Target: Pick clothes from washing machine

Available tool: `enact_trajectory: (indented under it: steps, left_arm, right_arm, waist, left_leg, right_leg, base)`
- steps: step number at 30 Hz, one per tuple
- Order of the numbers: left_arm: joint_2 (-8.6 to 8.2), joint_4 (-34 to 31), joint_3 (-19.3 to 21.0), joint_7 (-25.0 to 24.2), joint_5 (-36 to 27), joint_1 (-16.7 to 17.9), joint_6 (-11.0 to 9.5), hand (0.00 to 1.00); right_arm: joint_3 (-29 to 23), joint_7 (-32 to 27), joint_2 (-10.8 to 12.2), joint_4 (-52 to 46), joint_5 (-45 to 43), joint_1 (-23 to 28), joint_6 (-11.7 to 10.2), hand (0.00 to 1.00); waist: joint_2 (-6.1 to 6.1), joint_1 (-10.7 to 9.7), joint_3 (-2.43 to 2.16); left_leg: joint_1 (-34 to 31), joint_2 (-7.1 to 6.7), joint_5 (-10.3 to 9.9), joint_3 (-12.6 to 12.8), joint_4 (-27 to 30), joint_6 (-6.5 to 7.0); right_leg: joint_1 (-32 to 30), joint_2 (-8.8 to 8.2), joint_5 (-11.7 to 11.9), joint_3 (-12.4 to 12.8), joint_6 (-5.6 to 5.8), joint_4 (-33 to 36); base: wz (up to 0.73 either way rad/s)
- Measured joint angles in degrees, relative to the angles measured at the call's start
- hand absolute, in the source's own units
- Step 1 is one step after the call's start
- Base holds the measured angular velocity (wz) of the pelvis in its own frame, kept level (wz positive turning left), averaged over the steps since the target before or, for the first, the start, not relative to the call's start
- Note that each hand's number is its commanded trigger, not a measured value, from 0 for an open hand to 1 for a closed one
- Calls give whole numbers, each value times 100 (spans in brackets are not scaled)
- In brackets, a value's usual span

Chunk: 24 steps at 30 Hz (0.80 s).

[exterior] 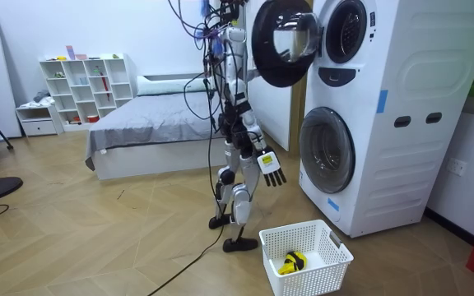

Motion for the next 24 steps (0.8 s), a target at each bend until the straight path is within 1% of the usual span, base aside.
enact_trajectory:
  steps: [2,4,5,7,9,10,11,12,13,17,19,21,23,24]
  left_arm:
    - [-129,199,-387,-227,-56,-101,2,0]
    - [-129,445,-657,-426,-83,-201,12,0]
    - [-142,577,-783,-485,-67,-212,-16,0]
    - [-149,722,-812,-623,-70,-222,-33,0]
    - [-153,939,-867,-760,-64,-221,-5,0]
    - [-148,1068,-967,-833,-60,-215,13,0]
    - [-148,1157,-1020,-904,-64,-215,95,0]
    - [-148,1209,-1029,-936,-64,-215,120,0]
    - [-141,1336,-1129,-1009,-65,-214,137,0]
    - [-108,1789,-1461,-1257,-60,-190,141,0]
    - [-75,2041,-1534,-1322,-53,-185,141,0]
    - [-28,2224,-1595,-1320,-41,-83,146,0]
    - [50,2317,-1592,-1308,82,242,125,0]
    - [70,2376,-1587,-1299,154,318,121,0]
  right_arm:
    - [134,97,33,20,2,-115,5,0]
    - [235,123,39,95,11,-154,9,0]
    - [269,122,43,149,13,-166,18,0]
    - [306,118,43,227,21,-166,22,0]
    - [305,118,42,237,36,-169,21,0]
    - [305,118,42,253,46,-169,19,0]
    - [305,118,42,314,53,-193,14,0]
    - [305,117,42,340,55,-203,13,0]
    - [304,112,40,357,61,-214,13,0]
    - [316,118,32,330,131,-229,10,0]
    - [367,117,29,326,133,-274,5,0]
    - [424,117,26,335,132,-296,0,0]
    - [426,108,22,355,155,-280,-13,0]
    - [426,108,22,356,182,-268,-15,0]
  waist:
    - [-63,-79,-5]
    - [-82,-93,-9]
    - [-86,-102,-11]
    - [-83,-100,-12]
    - [-69,-102,-7]
    - [-67,-100,-5]
    - [-68,-100,-5]
    - [-68,-100,-4]
    - [-62,-100,-2]
    - [-46,-74,2]
    - [-44,-70,0]
    - [-45,-69,-1]
    - [-53,-54,-10]
    - [-56,-50,-11]
  left_leg:
    - [-35,1,11,10,1,19]
    - [-31,-5,11,3,0,19]
    - [-31,-7,10,2,-1,19]
    - [-29,-3,11,6,-1,19]
    - [-26,-3,11,3,-1,19]
    - [-24,-4,11,2,-1,19]
    - [-23,-7,11,6,-1,19]
    - [-26,-8,11,7,-1,19]
    - [-26,-7,11,12,-1,19]
    - [-48,0,11,50,0,18]
    - [-72,2,11,74,-1,18]
    - [-65,0,11,71,-5,18]
    - [-32,0,11,89,-9,18]
    - [-26,1,11,97,-11,18]
  right_leg:
    - [-10,-27,7,17,11,5]
    - [-8,-30,15,31,23,2]
    - [-10,-31,15,34,24,1]
    - [-10,-25,16,31,24,0]
    - [-10,-17,16,31,24,-6]
    - [-11,-10,16,27,24,-7]
    - [-17,-3,16,26,23,-9]
    - [-21,-1,16,27,23,-10]
    - [-23,4,16,28,23,-11]
    - [-67,9,16,41,23,0]
    - [-110,12,17,56,22,4]
    - [-115,18,18,88,20,2]
    - [-110,26,17,152,20,-2]
    - [-109,29,17,161,20,-2]
  base:
    - [-2]
    - [-4]
    - [0]
    - [0]
    - [0]
    - [0]
    - [0]
    - [0]
    - [0]
    - [-4]
    - [-9]
    - [-7]
    - [-14]
    - [-11]
